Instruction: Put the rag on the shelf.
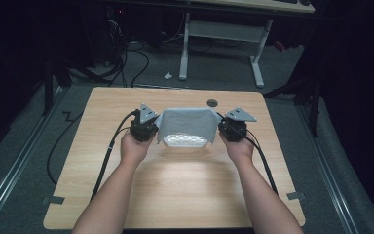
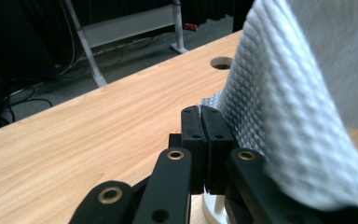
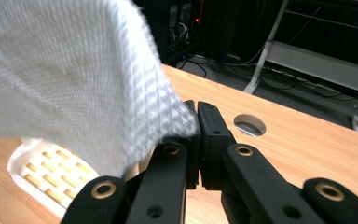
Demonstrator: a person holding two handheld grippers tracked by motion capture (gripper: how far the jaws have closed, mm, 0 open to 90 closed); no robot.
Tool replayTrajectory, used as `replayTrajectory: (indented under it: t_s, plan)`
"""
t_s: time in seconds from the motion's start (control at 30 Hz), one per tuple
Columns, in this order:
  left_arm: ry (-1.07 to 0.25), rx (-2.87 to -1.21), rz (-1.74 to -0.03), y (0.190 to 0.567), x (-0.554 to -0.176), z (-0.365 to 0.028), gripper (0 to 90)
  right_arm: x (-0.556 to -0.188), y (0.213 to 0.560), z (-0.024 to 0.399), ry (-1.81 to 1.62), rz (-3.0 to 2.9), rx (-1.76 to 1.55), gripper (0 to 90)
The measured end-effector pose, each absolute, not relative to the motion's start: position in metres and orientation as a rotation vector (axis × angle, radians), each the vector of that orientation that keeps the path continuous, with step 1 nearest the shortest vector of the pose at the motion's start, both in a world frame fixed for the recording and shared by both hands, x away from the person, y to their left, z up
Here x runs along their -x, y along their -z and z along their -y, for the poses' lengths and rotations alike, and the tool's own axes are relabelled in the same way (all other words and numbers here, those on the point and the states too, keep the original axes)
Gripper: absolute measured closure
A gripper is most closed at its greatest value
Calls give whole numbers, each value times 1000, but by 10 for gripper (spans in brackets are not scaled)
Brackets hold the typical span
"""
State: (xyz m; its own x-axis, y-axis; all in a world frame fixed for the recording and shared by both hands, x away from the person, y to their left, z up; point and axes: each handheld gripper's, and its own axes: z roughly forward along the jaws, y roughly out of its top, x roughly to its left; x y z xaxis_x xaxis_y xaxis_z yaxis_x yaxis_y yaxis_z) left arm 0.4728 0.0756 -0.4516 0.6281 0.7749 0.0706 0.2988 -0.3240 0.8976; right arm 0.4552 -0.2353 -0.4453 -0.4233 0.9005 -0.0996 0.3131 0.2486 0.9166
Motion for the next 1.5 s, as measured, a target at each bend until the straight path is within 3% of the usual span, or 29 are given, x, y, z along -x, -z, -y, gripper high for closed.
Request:
replayTrajectory:
  t_s: [0.97, 1.1, 1.2, 1.23, 1.5]
  plan:
    - [-586, -1914, -861, 474, -464, -81, 876, -458, 478, 229, -1117, -1927, -1145, 888]
    - [-582, -1907, -870, 473, -465, -81, 855, -457, 476, 231, -1109, -1919, -1149, 877]
    - [-570, -1896, -892, 473, -466, -83, 795, -457, 475, 234, -1106, -1917, -1157, 839]
    - [-540, -1882, -917, 473, -468, -87, 717, -456, 474, 236, -1102, -1902, -1164, 817]
    - [-571, -1863, -923, 469, -465, -95, 693, -453, 469, 239, -1101, -1888, -1150, 815]
